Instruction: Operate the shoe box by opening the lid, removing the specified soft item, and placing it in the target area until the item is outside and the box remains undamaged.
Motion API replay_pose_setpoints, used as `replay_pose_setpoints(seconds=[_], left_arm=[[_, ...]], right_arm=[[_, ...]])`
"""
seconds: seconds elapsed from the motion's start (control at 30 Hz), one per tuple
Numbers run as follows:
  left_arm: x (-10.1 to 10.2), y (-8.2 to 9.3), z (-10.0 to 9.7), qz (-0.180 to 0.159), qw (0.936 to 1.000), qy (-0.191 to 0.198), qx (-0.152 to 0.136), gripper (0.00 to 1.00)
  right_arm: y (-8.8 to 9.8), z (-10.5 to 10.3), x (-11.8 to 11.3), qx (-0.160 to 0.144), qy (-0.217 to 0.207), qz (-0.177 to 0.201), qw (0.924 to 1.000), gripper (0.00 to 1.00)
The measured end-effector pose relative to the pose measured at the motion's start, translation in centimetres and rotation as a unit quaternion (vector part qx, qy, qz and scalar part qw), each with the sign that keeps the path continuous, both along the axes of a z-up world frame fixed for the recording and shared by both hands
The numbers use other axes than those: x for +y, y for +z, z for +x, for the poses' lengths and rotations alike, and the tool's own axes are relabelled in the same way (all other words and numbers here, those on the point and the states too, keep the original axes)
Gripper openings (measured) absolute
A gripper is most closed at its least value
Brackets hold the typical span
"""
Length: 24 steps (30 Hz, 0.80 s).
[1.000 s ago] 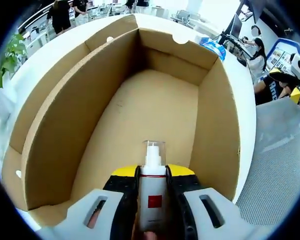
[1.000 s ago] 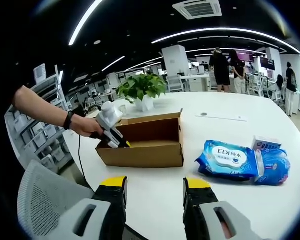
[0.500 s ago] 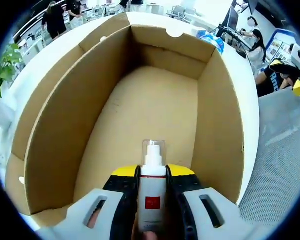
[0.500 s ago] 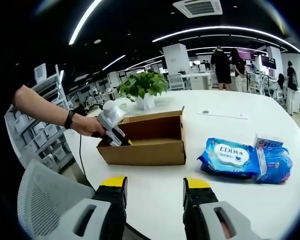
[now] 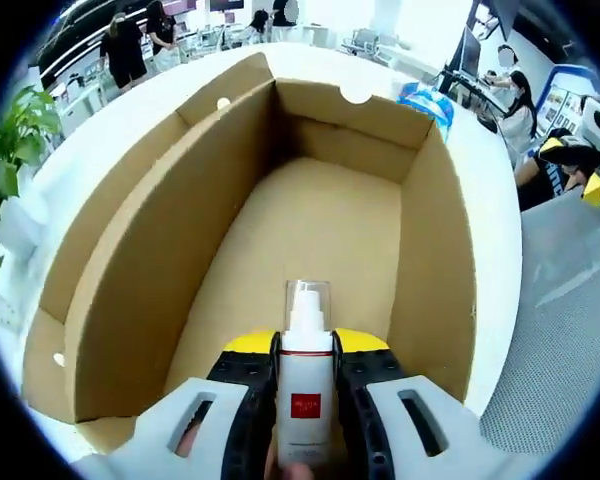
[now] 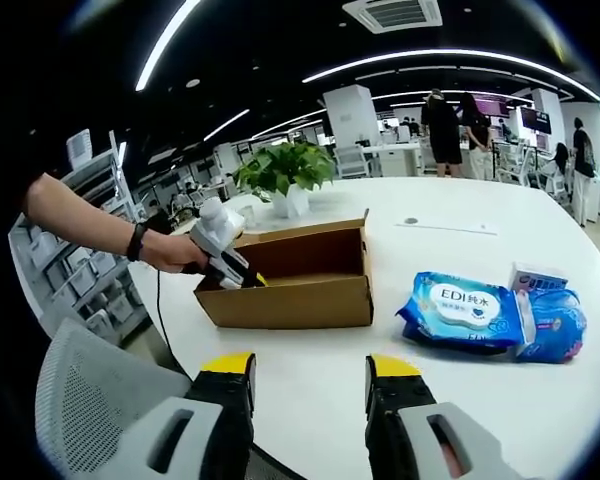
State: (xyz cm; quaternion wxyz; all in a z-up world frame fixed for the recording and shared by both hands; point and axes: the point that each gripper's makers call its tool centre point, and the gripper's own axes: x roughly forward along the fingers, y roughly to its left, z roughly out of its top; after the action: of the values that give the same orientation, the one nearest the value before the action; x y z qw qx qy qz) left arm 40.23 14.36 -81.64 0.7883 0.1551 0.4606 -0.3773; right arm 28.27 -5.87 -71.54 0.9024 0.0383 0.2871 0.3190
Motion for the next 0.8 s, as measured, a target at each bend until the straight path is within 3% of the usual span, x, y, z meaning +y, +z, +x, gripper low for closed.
replay_pose_setpoints(seconds=[0.4,0.8], left_arm=[[-2.6,3.6,0.0,-0.050,0.9977,-0.027,-0.037,0.20],[-5.5,6.5,-0.7,-0.069,0.9910,-0.080,-0.082,0.20]], right_arm=[[0.1,-0.1,0.8,0.004,0.010,0.012,0.9999,0.39],[0.5,0.2,0.8,0.011,0.003,0.031,0.9995,0.37]])
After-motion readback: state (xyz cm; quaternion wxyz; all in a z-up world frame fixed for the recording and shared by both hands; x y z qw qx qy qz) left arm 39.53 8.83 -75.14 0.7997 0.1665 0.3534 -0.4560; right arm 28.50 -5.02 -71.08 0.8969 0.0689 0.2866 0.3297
